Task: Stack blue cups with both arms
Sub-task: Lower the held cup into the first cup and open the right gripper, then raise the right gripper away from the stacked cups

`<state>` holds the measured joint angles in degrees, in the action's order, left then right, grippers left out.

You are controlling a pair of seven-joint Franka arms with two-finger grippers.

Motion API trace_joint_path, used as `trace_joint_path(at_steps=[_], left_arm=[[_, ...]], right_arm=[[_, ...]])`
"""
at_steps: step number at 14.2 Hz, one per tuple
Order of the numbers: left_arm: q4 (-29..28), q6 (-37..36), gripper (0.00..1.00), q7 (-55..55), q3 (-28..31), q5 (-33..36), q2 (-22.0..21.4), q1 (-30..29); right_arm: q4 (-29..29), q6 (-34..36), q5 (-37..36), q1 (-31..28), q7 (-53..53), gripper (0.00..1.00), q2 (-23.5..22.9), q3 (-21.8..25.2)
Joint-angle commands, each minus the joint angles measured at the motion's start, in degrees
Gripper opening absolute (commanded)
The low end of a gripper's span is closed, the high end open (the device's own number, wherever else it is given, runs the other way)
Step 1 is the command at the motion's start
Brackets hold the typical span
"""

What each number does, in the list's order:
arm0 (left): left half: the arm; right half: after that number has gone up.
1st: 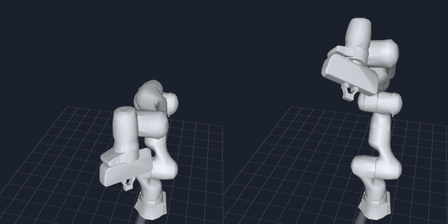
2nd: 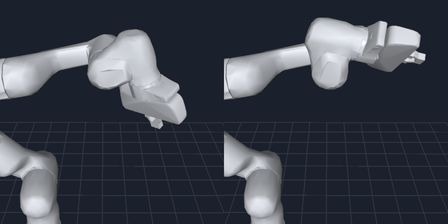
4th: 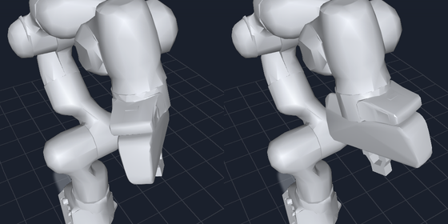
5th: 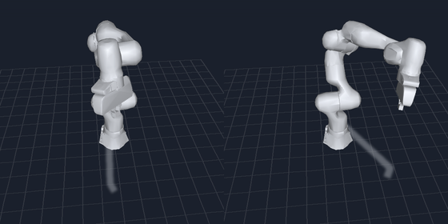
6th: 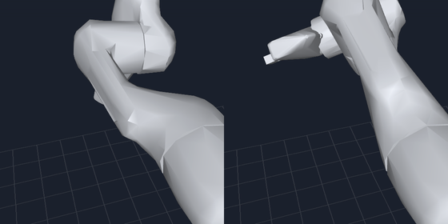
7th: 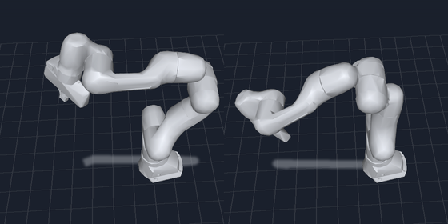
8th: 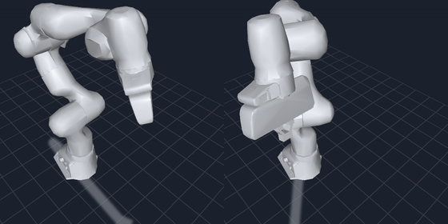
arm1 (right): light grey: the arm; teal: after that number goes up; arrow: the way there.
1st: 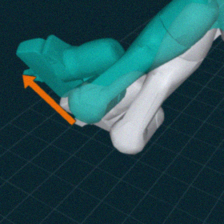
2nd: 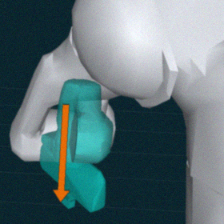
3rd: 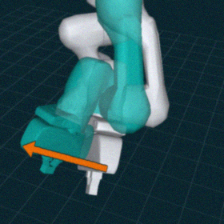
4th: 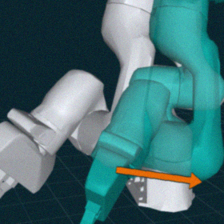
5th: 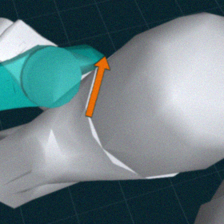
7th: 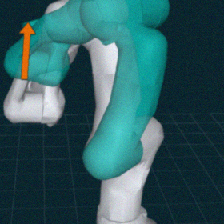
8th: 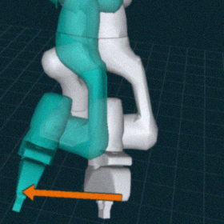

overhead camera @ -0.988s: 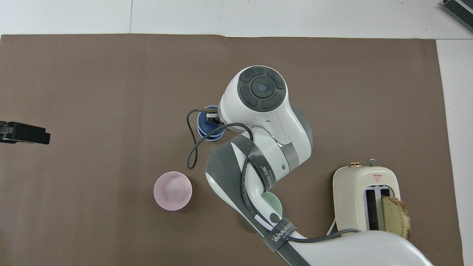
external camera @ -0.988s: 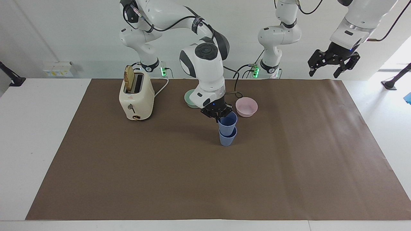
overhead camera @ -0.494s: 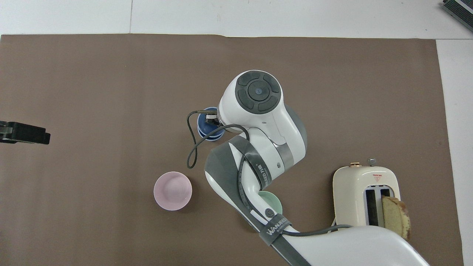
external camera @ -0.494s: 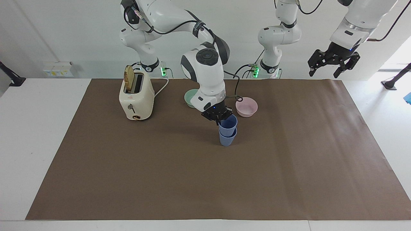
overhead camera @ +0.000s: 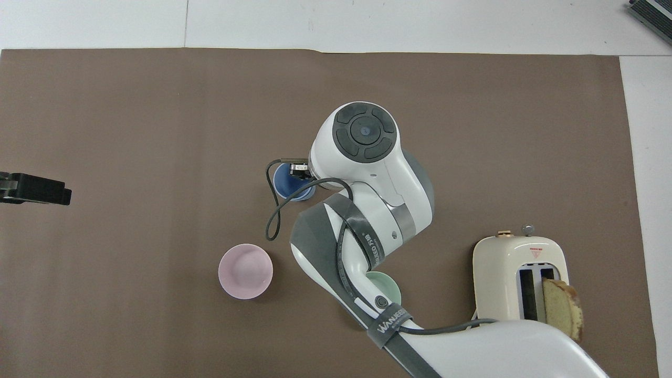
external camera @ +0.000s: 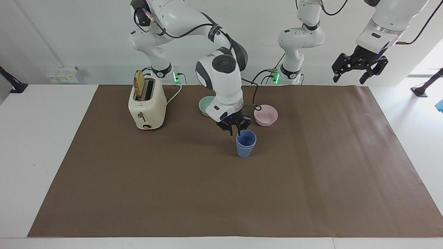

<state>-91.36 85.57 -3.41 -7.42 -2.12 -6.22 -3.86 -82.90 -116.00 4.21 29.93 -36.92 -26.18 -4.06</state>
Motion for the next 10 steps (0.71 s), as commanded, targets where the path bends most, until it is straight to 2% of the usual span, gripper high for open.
trace_joint_path(at_steps=[1, 2, 3, 4, 5, 10], left_arm=[[0.48, -1.2, 1.0, -0.46, -0.41, -0.69, -0.37, -0.88], [0.48, -1.2, 1.0, -0.46, -0.41, -0.69, -0.37, -0.88], [0.48, -1.2, 1.0, -0.46, -0.41, -0.69, -0.37, -0.88], [0.48, -1.2, 1.0, -0.46, -0.41, -0.69, -0.37, -0.88], [0.48, -1.2, 1.0, -0.46, -0.41, -0.69, -0.37, -0.88], [0.48, -1.2, 1.0, -0.46, -0.41, -0.69, -0.37, -0.88]], right_arm=[[-0.85, -1.16, 0.98, -0.31, 0.0, 0.51, 0.34, -0.15], [-0.68, -1.07, 0.98, -0.4, 0.0, 0.53, 0.34, -0.15], [-0.59, -0.99, 0.98, -0.49, 0.0, 0.6, 0.25, -0.15], [-0.42, -0.38, 0.98, -1.1, 0.09, 0.76, 0.34, -0.07], [-0.07, -0.02, 0.72, -1.54, 0.26, 1.0, 0.34, 0.02], [4.5, 8.14, 0.28, -7.76, 7.72, 1.0, 2.09, 0.46]])
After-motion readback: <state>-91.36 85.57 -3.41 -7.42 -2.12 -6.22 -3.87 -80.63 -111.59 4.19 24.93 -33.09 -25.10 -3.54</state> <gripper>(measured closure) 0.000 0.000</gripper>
